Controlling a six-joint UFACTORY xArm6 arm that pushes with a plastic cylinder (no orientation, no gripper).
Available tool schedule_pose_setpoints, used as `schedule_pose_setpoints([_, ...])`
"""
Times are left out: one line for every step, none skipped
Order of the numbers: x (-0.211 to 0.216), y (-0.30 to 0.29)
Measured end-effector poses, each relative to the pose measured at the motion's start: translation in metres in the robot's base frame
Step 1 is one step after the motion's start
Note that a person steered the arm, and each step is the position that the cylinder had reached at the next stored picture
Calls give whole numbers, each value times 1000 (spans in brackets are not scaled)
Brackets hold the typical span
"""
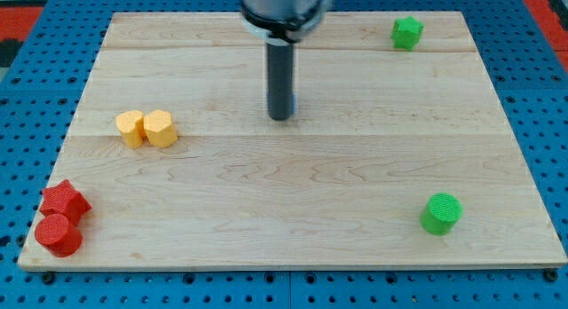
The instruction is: Slide green star slightly down
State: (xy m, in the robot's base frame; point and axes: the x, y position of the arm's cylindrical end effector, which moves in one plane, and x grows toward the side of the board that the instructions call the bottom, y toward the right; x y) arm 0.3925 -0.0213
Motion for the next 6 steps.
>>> schedule_pose_setpoints([-47, 19])
schedule_pose_setpoints([-93, 42])
schedule_pose_setpoints([-133, 49])
schedule_pose_setpoints([-153, 115])
schedule_pose_setpoints([-183, 191])
schedule_pose_setpoints([-178, 232])
